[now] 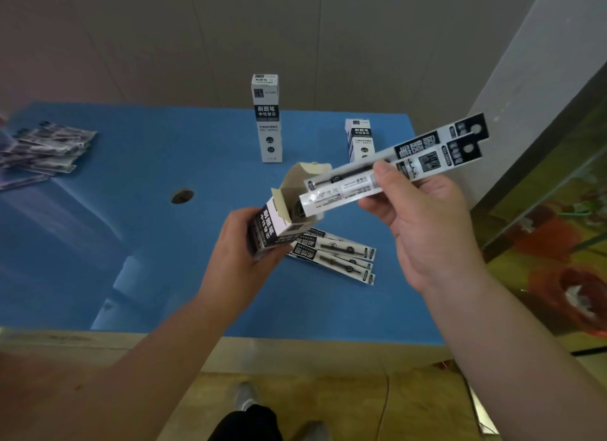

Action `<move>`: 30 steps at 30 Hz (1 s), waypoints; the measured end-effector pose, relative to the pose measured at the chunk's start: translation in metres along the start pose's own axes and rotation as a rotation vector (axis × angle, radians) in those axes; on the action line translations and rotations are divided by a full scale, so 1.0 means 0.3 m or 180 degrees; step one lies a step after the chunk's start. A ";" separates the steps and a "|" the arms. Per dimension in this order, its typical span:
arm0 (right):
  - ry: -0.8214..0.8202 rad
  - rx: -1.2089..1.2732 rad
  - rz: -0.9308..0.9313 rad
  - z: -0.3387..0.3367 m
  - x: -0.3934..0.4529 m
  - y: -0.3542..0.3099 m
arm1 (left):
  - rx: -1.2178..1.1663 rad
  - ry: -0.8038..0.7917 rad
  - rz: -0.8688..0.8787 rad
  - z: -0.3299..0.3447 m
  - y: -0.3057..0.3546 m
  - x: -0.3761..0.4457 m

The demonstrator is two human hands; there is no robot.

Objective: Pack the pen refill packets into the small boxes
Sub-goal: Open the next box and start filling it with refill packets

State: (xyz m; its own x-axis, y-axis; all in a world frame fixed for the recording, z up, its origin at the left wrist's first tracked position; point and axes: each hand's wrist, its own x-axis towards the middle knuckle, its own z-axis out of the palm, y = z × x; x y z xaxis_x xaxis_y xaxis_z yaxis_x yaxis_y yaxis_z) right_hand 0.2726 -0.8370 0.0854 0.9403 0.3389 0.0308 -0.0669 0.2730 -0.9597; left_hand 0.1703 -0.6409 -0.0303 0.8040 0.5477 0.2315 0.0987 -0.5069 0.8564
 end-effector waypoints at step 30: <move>-0.1927 -0.5191 -0.0555 -0.038 0.073 0.367 | -0.0356 0.0133 -0.0442 -0.009 0.057 0.017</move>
State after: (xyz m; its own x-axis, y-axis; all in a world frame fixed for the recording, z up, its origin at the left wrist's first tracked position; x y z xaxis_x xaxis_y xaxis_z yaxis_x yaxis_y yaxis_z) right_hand 0.2898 -0.8098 -0.0229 0.6275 0.7695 -0.1186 0.7448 -0.6377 -0.1966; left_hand 0.1744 -0.6451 -0.0133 0.7620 0.6355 0.1244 0.1393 -0.3486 0.9269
